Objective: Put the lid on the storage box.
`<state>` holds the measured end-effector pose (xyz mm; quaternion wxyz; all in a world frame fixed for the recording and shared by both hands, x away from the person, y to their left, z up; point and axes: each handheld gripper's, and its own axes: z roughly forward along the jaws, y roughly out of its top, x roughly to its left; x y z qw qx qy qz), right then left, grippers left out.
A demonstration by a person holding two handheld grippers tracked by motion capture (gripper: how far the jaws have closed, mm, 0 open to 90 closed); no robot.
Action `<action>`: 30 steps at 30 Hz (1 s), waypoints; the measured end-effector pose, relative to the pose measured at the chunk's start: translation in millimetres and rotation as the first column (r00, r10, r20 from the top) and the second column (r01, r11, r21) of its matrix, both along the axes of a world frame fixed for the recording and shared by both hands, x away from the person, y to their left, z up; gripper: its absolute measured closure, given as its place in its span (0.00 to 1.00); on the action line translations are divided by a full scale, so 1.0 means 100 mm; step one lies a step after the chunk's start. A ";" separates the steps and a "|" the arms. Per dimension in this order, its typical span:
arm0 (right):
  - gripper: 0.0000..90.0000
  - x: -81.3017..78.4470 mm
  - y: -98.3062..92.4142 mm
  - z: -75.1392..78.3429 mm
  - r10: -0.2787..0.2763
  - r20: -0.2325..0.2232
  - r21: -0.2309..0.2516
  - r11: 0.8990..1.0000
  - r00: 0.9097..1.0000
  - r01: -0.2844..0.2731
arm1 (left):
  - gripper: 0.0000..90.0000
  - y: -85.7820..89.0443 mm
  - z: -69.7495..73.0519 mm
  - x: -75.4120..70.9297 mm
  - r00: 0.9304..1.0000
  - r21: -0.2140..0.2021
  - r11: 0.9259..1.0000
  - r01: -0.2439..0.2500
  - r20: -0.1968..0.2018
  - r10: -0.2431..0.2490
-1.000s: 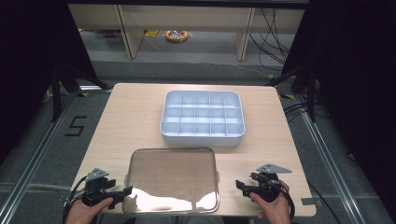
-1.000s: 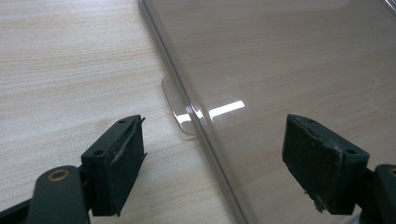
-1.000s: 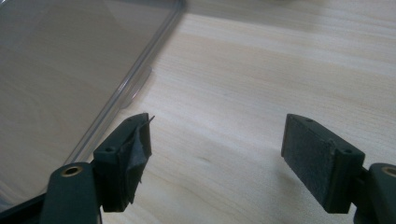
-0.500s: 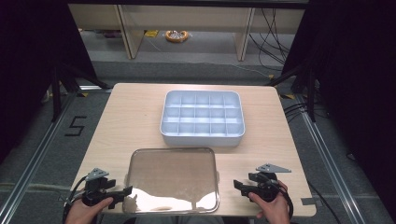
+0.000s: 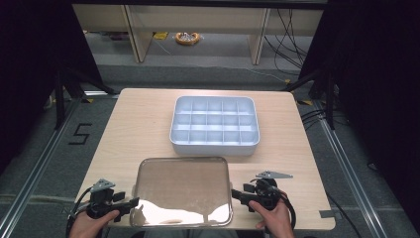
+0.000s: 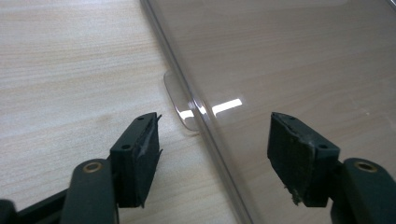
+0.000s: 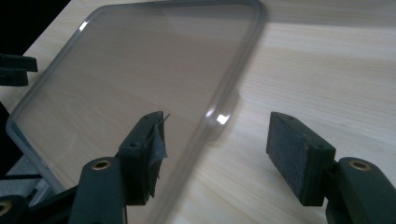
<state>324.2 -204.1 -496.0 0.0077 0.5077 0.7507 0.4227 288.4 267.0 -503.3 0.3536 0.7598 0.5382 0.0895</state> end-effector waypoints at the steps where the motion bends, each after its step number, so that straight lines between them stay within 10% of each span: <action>1: 0.43 0.00 0.00 0.00 0.000 0.000 0.000 1.000 1.000 0.000 | 0.40 0.00 0.00 0.00 1.000 0.005 1.000 0.001 -0.001 -0.001; 15: 0.43 0.19 0.26 -0.08 -0.056 -0.072 -0.030 0.998 0.996 0.054 | 0.58 -0.01 -0.05 0.03 0.999 0.049 0.998 0.038 -0.011 -0.038; 23: 0.43 0.21 0.28 -0.15 -0.096 -0.118 0.070 0.992 0.988 0.105 | 0.67 -0.09 -0.06 0.03 0.999 0.029 0.998 0.048 -0.004 -0.048; 30: 0.50 0.18 0.19 -0.22 -0.154 -0.161 0.190 0.965 0.975 0.184 | 0.67 -0.09 -0.06 0.02 0.999 0.017 0.999 0.037 0.001 -0.037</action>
